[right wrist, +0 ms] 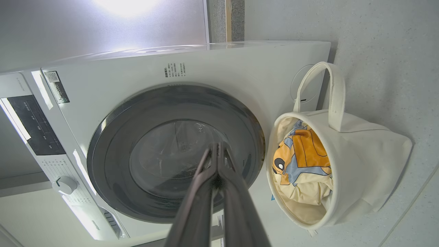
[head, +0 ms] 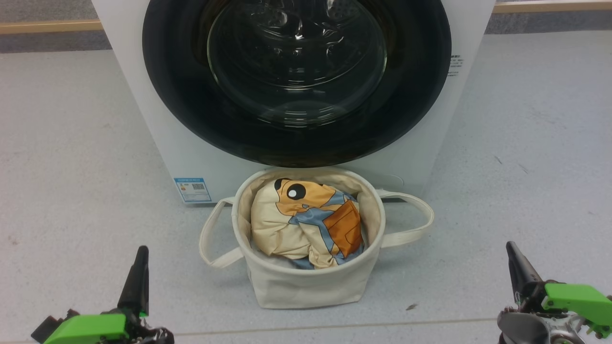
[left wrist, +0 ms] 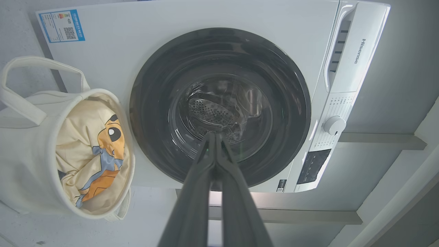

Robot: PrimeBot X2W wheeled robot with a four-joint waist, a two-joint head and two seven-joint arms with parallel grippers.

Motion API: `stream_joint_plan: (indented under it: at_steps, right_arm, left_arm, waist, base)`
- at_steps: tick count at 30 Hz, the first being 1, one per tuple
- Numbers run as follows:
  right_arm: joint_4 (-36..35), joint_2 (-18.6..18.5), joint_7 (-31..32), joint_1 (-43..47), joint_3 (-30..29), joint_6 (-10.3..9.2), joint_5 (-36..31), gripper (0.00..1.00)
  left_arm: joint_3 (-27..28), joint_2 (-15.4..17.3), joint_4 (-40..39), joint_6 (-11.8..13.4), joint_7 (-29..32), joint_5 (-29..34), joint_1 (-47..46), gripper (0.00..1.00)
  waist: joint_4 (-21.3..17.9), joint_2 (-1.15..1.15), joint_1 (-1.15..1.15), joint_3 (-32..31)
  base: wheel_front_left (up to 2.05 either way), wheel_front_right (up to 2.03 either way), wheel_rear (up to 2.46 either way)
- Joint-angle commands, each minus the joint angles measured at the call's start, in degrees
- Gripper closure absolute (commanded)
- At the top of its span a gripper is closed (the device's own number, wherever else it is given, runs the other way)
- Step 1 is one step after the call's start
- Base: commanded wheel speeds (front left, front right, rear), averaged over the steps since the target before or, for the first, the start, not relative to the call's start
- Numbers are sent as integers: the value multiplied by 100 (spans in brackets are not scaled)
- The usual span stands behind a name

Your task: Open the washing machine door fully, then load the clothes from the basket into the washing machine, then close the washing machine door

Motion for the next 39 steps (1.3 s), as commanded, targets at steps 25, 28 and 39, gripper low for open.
stream_joint_plan:
  at_steps: [25, 28, 39]
  right_arm:
    - [-177, -18, 54, -178, 111, 1, -24, 100]
    - [-177, -18, 54, -178, 111, 1, -24, 100]
    - [353, 31, -121, -44, 58, 1, -2, 0]
  left_arm:
    - [191, 35, -214, -41, 47, -15, -138, 100]
    - [191, 35, -214, -41, 47, -16, -138, 100]
    - [23, 20, 340, 31, -44, 7, -28, 0]
  waist:
    - [0, 0, 0, 0]
    - [0, 0, 0, 0]
    - [19, 0, 13, -15]
  base:
    - [0, 0, 0]
    - [0, 0, 0]
    - [0, 0, 0]
